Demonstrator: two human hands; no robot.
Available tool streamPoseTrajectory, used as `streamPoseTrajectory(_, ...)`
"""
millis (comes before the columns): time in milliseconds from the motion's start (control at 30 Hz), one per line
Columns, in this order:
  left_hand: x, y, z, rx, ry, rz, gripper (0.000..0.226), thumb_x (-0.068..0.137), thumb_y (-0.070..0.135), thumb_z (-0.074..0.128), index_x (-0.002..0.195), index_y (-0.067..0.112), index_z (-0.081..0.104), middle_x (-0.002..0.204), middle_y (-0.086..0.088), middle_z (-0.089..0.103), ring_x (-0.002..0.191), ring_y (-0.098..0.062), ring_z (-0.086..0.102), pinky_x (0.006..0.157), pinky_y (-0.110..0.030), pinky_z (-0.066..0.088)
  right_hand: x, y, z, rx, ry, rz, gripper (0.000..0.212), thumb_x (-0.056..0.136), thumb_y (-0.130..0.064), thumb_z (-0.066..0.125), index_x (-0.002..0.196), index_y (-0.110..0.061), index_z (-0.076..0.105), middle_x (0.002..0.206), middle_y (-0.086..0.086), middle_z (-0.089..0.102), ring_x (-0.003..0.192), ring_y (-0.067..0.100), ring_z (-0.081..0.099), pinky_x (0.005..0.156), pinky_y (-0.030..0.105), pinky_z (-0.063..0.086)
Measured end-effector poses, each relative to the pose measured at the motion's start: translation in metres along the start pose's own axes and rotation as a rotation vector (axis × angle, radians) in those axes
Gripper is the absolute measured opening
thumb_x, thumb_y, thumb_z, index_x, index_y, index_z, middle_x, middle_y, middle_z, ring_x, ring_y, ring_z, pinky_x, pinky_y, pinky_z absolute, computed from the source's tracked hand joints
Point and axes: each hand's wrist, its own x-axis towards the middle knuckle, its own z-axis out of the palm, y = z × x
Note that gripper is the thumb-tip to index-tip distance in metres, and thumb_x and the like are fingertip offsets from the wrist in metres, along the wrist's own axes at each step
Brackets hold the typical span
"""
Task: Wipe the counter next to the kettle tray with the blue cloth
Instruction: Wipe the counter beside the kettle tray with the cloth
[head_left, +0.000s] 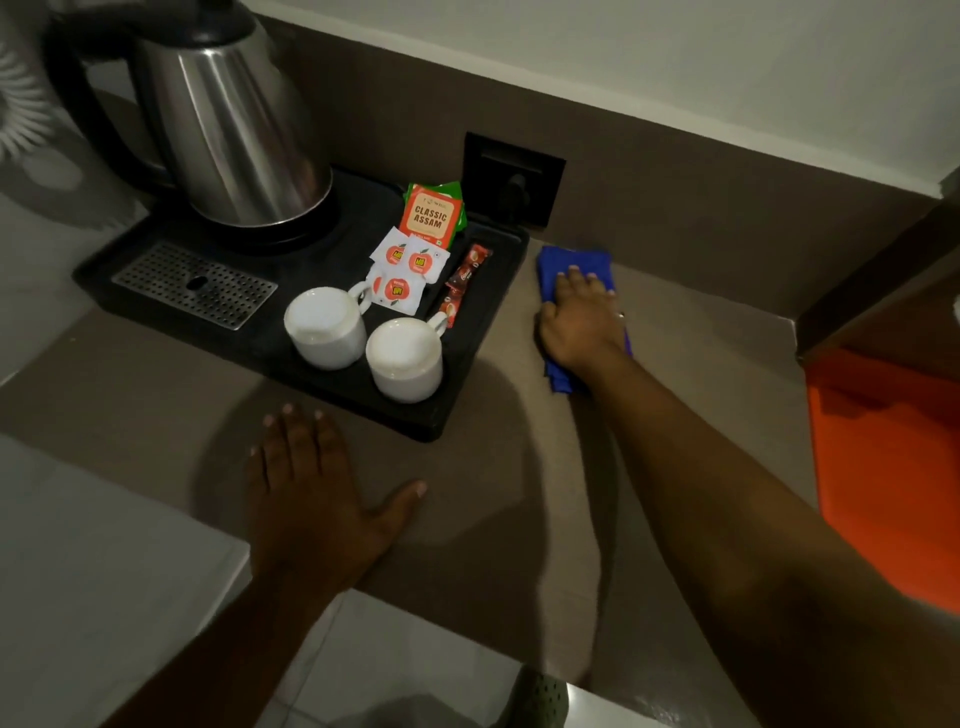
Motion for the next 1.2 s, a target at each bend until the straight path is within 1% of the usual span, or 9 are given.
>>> streamPoseTrajectory(200,0.000,-0.003,-0.002,0.012,0.000,0.024,0.125,0.069,0.092,0.027,0.150,-0.002,0.022,0.157,-0.033,0.021,0.146,-0.046,0.019,0.117,-0.059,0.017,-0.057,0.055,-0.010,0.004,-0.064,-0.183,0.057,0.098,-0.043,0.028,0.149,-0.019,0.022,0.159,0.005,0.018,0.146,0.022,0.013,0.117,0.041,0.007)
streamPoseTrajectory(333,-0.001,-0.003,-0.003,-0.027,0.010,0.013,0.124,0.068,0.090,0.032,0.147,-0.005,0.028,0.155,-0.034,0.024,0.144,-0.049,0.021,0.117,-0.061,0.018,-0.040,0.071,-0.010,-0.008,0.024,0.001,0.057,0.098,-0.034,0.030,0.148,-0.006,0.025,0.158,0.016,0.019,0.145,0.031,0.015,0.117,0.043,0.006)
streamPoseTrajectory(533,0.000,-0.002,0.001,-0.042,0.016,0.034,0.124,0.069,0.091,0.032,0.148,-0.004,0.026,0.156,-0.033,0.021,0.146,-0.047,0.018,0.118,-0.059,0.014,-0.033,-0.010,0.008,-0.015,0.067,0.395,0.064,0.094,-0.036,0.021,0.148,-0.002,0.015,0.159,0.018,0.011,0.146,0.034,0.010,0.118,0.049,0.008)
streamPoseTrajectory(700,-0.001,0.000,-0.003,-0.027,-0.001,0.040,0.127,0.068,0.093,0.027,0.150,-0.003,0.019,0.158,-0.032,0.016,0.147,-0.046,0.013,0.119,-0.059,0.013,-0.102,-0.055,0.026,0.003,0.050,0.051,0.061,0.097,-0.036,0.025,0.150,-0.007,0.015,0.160,0.014,0.012,0.146,0.028,0.009,0.118,0.043,0.004)
streamPoseTrajectory(833,0.000,-0.002,-0.006,-0.014,-0.021,0.040,0.129,0.066,0.094,0.022,0.152,-0.001,0.015,0.160,-0.031,0.013,0.148,-0.045,0.011,0.120,-0.058,0.012,-0.143,0.001,0.008,-0.031,-0.074,-0.292,0.062,0.096,-0.046,0.027,0.150,-0.018,0.017,0.160,0.005,0.015,0.146,0.021,0.011,0.117,0.040,0.005)
streamPoseTrajectory(900,0.001,-0.003,-0.006,-0.005,-0.021,0.040,0.130,0.065,0.096,0.019,0.151,-0.001,0.016,0.160,-0.031,0.013,0.148,-0.045,0.012,0.120,-0.058,0.013,-0.149,0.042,-0.003,-0.014,-0.051,-0.192,0.063,0.094,-0.047,0.025,0.150,-0.017,0.019,0.159,0.006,0.017,0.146,0.021,0.013,0.119,0.042,0.008)
streamPoseTrajectory(1000,0.002,-0.003,-0.006,0.005,-0.027,0.039,0.131,0.064,0.097,0.015,0.151,-0.002,0.016,0.160,-0.031,0.013,0.148,-0.045,0.013,0.119,-0.057,0.013,-0.157,0.066,-0.003,-0.004,0.084,0.146,0.060,0.096,-0.040,0.026,0.148,-0.010,0.021,0.158,0.012,0.019,0.146,0.027,0.014,0.119,0.045,0.010)
streamPoseTrajectory(1133,0.001,-0.003,-0.004,-0.019,0.007,0.035,0.128,0.066,0.095,0.021,0.150,-0.002,0.020,0.158,-0.032,0.018,0.147,-0.045,0.015,0.119,-0.058,0.016,-0.153,0.020,0.014,0.014,0.147,0.589,0.062,0.096,-0.035,0.026,0.148,-0.002,0.015,0.159,0.018,0.011,0.146,0.033,0.008,0.118,0.047,0.006)
streamPoseTrajectory(1200,0.001,-0.003,-0.002,-0.029,0.020,0.035,0.126,0.068,0.094,0.025,0.149,-0.002,0.022,0.157,-0.032,0.019,0.146,-0.046,0.016,0.118,-0.058,0.016,-0.149,-0.019,0.023,0.046,0.124,0.663,0.063,0.096,-0.034,0.024,0.148,0.000,0.011,0.159,0.020,0.008,0.146,0.034,0.005,0.118,0.048,0.004)
